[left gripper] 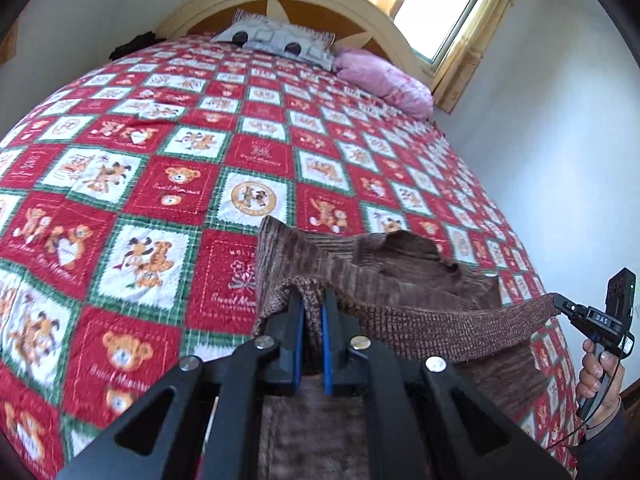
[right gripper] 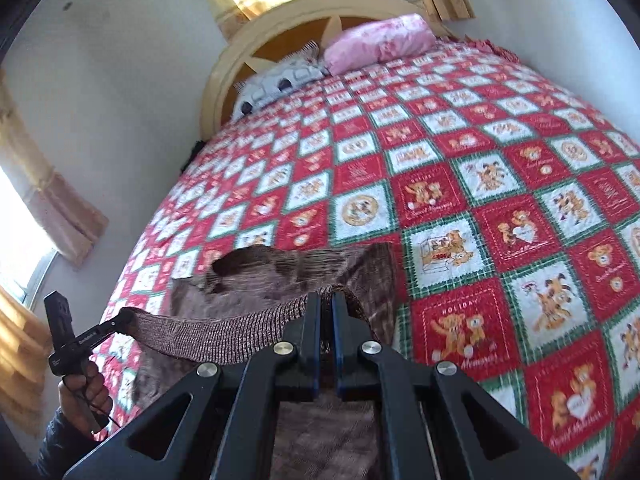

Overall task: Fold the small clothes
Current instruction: 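Lift the hem with both grippers and fold it over toward the collar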

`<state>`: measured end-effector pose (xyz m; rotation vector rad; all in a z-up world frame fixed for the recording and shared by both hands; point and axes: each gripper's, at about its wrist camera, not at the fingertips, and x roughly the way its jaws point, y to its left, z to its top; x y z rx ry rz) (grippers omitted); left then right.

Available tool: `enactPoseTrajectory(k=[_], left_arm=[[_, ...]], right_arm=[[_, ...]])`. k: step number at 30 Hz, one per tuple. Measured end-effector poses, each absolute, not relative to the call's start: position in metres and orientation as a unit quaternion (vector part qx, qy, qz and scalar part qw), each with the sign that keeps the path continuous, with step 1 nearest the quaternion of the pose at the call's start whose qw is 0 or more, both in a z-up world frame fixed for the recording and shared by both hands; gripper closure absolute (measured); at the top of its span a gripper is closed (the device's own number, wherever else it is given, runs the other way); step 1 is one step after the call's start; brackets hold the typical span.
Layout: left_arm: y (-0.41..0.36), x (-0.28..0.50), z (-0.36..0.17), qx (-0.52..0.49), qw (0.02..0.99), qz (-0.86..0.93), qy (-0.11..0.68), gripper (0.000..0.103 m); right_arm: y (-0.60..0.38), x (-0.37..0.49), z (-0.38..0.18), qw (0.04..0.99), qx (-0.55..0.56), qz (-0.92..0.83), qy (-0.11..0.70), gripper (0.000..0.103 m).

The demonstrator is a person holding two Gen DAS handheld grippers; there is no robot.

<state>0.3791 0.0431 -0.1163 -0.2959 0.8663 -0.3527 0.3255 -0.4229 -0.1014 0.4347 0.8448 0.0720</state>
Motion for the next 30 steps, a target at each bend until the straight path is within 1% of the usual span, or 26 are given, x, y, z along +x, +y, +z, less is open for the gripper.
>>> enactPoseTrajectory(k=[6,11,14,17,19,20,22,23,24,25,26,27,30], left_arm=[[0.036,0.404,-0.131,-0.131,0.876,-0.171,0.432,0.095],[0.040,0.421,-0.140,-0.142,0.871,-0.165,0.439,0.095],[0.051,0.434,-0.148,-0.174,0.867,-0.139,0.445,0.089],[0.066,0.444,-0.150,-0.200,0.873,-0.089,0.437,0.086],[0.073,0.446,-0.148,-0.210,0.873,-0.088,0.432,0.085],[0.075,0.444,-0.146,-0.204,0.876,-0.084,0.430,0.082],[0.078,0.435,-0.139,-0.184,0.884,-0.084,0.421,0.082],[0.077,0.425,-0.134,-0.162,0.892,-0.089,0.412,0.078],[0.076,0.420,-0.132,-0.138,0.898,-0.089,0.407,0.066],[0.072,0.413,-0.130,-0.104,0.905,-0.089,0.403,0.058],[0.068,0.405,-0.129,-0.068,0.909,-0.093,0.400,0.047],[0.061,0.397,-0.129,-0.032,0.911,-0.105,0.398,0.043],[0.034,0.381,-0.141,0.082,0.894,-0.136,0.420,0.043]], right_arm=[[-0.433,0.368,-0.132,0.870,0.218,0.029,0.442,0.099],[-0.443,0.400,-0.150,0.850,0.244,0.035,0.465,0.099],[-0.462,0.418,-0.159,0.835,0.312,0.038,0.451,0.098],[-0.478,0.428,-0.159,0.838,0.340,0.002,0.426,0.097],[-0.478,0.425,-0.156,0.843,0.333,-0.005,0.424,0.097],[-0.474,0.422,-0.154,0.847,0.321,-0.007,0.424,0.097],[-0.461,0.411,-0.146,0.861,0.279,-0.003,0.424,0.097],[-0.451,0.403,-0.141,0.870,0.251,0.005,0.424,0.097],[-0.444,0.397,-0.138,0.876,0.230,0.013,0.425,0.097],[-0.436,0.392,-0.136,0.879,0.207,0.022,0.428,0.097],[-0.426,0.384,-0.136,0.878,0.178,0.038,0.442,0.097],[-0.419,0.379,-0.138,0.873,0.159,0.053,0.457,0.097],[-0.385,0.373,-0.151,0.841,0.091,0.109,0.522,0.097]])
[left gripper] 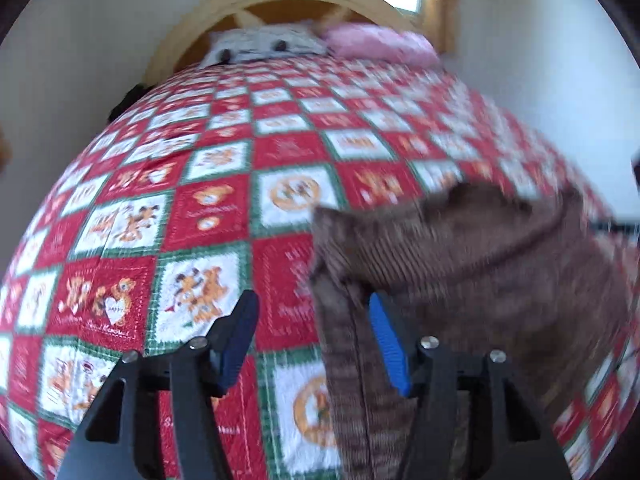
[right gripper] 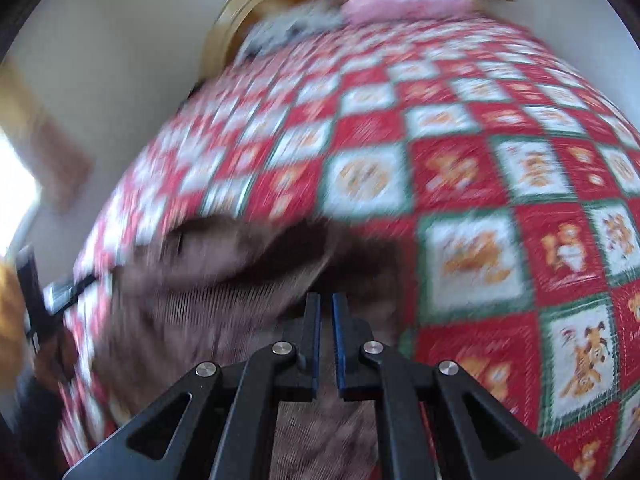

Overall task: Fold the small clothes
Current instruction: 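Lift the hem with both grippers and fold it over toward the collar, then lay the hem down on the collar and open both grippers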

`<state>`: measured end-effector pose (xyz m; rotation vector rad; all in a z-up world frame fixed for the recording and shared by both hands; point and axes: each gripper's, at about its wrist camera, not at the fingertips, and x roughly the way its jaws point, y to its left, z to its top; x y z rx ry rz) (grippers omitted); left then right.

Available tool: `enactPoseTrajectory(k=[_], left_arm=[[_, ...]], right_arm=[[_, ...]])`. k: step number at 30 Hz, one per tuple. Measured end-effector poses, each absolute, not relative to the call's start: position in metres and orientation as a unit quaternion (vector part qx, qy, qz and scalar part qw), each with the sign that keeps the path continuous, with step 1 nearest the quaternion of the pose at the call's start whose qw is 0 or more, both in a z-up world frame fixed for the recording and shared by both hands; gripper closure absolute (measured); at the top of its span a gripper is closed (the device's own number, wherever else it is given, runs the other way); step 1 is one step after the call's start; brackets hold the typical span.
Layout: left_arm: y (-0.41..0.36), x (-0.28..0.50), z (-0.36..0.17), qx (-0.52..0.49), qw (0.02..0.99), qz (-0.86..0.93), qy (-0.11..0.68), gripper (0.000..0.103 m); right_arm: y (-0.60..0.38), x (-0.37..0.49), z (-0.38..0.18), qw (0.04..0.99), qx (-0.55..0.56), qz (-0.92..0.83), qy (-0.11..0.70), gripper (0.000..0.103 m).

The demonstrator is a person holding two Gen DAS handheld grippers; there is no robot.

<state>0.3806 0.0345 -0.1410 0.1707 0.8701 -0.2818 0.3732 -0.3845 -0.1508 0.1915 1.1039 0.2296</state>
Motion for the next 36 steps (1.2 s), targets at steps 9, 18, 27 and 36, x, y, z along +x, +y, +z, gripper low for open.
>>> enactPoseTrajectory(k=[9,18,27,36], left_arm=[[-0.001,0.439,-0.149,0.176,0.899,-0.044,0.398,0.031],[0.044,0.448,-0.153,0.119,0.899,0.030,0.422,0.027],[0.044,0.354,-0.149,0.059,0.901,-0.033,0.429,0.027],[0.019,0.314,-0.166,0.091,0.890,-0.058,0.442,0.025]], right_arm=[[-0.326,0.455,-0.168,0.840,-0.004,0.063,0.538,0.097],[-0.344,0.446,-0.154,0.870,0.015,0.014,0.493,0.097],[-0.360,0.336,-0.149,0.873,0.048,0.046,0.482,0.033],[-0.381,0.260,-0.163,0.869,0.066,-0.010,0.490,0.065]])
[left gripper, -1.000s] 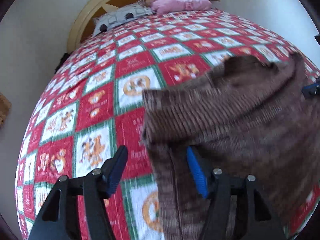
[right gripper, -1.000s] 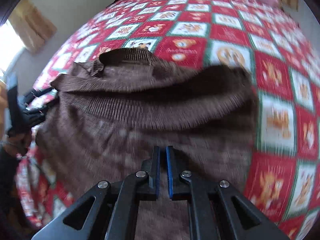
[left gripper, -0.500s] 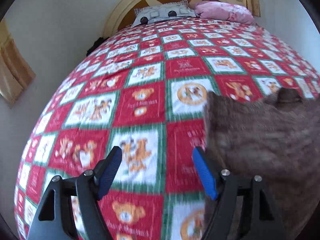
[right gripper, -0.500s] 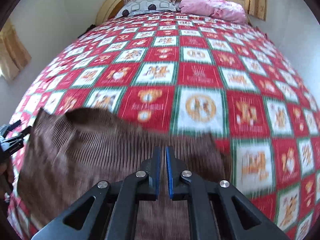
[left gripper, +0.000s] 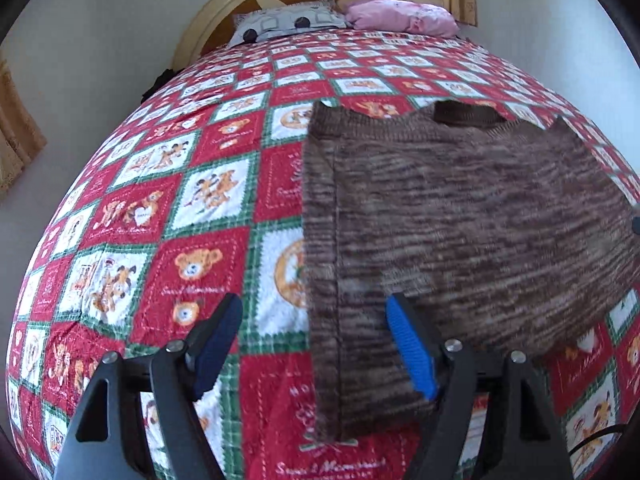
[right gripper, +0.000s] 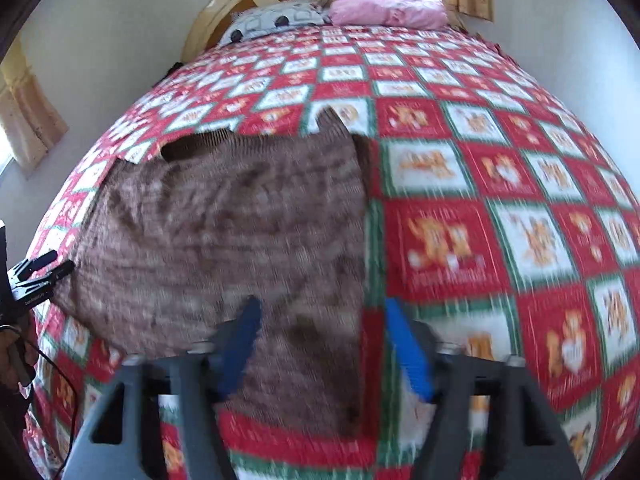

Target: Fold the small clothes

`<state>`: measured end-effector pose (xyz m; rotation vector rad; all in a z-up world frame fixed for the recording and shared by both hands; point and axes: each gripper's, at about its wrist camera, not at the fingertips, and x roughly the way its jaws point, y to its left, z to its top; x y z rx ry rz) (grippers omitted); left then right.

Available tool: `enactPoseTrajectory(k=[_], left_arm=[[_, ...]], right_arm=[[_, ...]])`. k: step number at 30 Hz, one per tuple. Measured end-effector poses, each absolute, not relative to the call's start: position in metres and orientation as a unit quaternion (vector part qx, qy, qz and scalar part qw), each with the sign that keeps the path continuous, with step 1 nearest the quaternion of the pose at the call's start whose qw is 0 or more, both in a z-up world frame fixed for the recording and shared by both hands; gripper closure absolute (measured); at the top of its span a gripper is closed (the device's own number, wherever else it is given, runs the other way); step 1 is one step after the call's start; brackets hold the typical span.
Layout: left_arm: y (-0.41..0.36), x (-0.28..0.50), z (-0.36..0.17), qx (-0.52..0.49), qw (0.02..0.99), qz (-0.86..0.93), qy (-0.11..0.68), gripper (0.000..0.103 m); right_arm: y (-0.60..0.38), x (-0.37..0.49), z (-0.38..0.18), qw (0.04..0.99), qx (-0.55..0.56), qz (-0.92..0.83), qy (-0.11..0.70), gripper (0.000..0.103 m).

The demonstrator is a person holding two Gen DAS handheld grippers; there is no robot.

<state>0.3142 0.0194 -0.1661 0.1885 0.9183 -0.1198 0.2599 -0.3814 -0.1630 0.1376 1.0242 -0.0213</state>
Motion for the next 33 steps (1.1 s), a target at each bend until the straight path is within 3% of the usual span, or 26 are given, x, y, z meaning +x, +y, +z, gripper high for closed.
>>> enactPoseTrajectory(k=[5,11,23,33], left_arm=[[0.013,0.305,-0.172,0.107,0.889,-0.057,0.441,0.024],[0.029,0.302,-0.181,0.067,0.891,-0.040,0.446,0.005],[0.041,0.296,-0.187,0.028,0.888,-0.052,0.457,0.000],[0.044,0.291,-0.187,0.021,0.889,-0.063,0.454,0.000]], right_arm=[[-0.386,0.245,-0.174,0.863,0.085,-0.005,0.498,0.075],[-0.389,0.237,-0.181,0.866,0.084,-0.008,0.494,0.077],[-0.335,0.233,-0.135,0.897,0.009,-0.002,0.442,0.076],[-0.299,0.258,-0.180,0.875,-0.017,0.018,0.484,0.072]])
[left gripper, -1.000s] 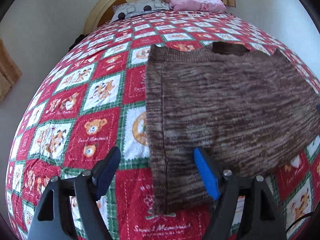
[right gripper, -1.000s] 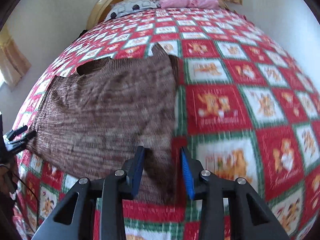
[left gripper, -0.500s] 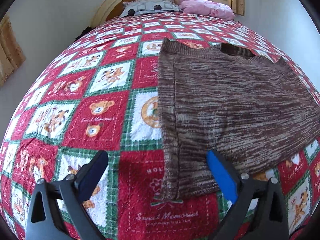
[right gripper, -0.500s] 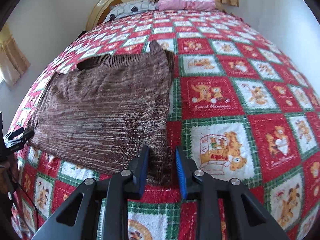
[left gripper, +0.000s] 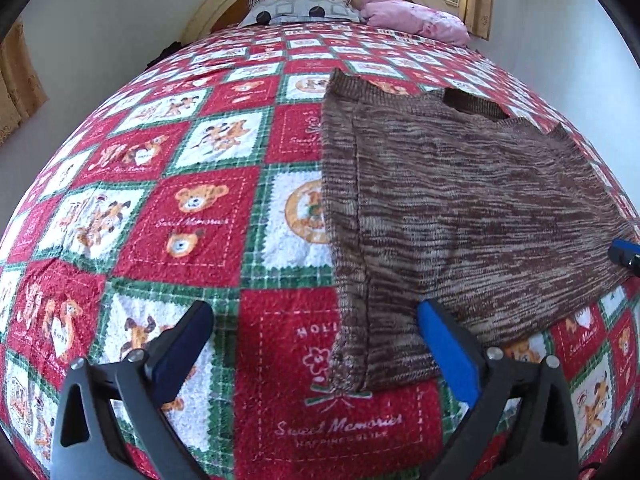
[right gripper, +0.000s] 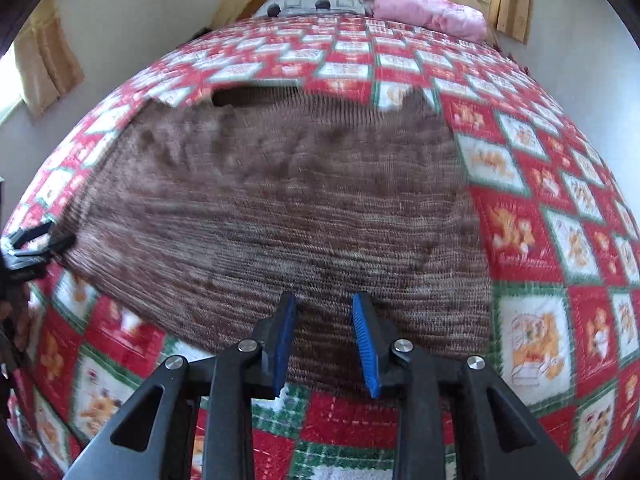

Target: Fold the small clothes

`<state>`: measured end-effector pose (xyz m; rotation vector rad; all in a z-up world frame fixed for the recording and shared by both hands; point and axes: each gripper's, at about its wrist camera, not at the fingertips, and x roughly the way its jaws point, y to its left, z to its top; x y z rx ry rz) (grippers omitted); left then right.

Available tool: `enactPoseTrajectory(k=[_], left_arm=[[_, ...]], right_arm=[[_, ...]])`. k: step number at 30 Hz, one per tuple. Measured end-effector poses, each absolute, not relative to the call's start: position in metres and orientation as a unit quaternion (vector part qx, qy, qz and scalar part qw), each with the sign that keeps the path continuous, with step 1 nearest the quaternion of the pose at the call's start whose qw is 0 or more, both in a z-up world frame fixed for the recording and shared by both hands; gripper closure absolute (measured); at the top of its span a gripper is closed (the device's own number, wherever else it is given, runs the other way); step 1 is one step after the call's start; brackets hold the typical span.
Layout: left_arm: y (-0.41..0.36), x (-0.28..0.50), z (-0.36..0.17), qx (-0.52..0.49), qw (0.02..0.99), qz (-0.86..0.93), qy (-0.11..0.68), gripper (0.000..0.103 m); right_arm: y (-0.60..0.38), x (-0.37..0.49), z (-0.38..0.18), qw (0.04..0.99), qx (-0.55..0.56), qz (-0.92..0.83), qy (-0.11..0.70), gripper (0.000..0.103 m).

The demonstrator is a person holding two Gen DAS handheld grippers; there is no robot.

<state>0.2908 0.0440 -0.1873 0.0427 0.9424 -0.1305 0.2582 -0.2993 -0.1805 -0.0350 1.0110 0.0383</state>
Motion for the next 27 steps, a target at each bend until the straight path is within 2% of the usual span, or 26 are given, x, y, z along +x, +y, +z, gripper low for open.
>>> enactPoseTrajectory(k=[7,12,17,22,27], left_arm=[[0.058,0.276,-0.183,-0.004,0.894,-0.073,0.441,0.000],[0.079,0.273,-0.180,-0.065,0.897,-0.084,0.428,0.006],[0.075,0.271,-0.179,-0.061,0.897,-0.107,0.425,0.007],[0.072,0.274,-0.180,-0.058,0.895,-0.109,0.429,0.007],[0.068,0.273,-0.180,-0.044,0.897,-0.103,0.427,0.007]], right_arm=[[-0.292,0.252,-0.168,0.869,-0.042,0.014,0.492,0.072],[-0.275,0.246,-0.167,0.870,-0.054,0.031,0.489,0.072],[-0.266,0.218,-0.172,0.876,-0.079,0.029,0.475,0.072],[-0.297,0.201,-0.150,0.899,-0.054,0.021,0.435,0.071],[-0.372,0.245,-0.127,0.909,0.053,-0.012,0.413,0.071]])
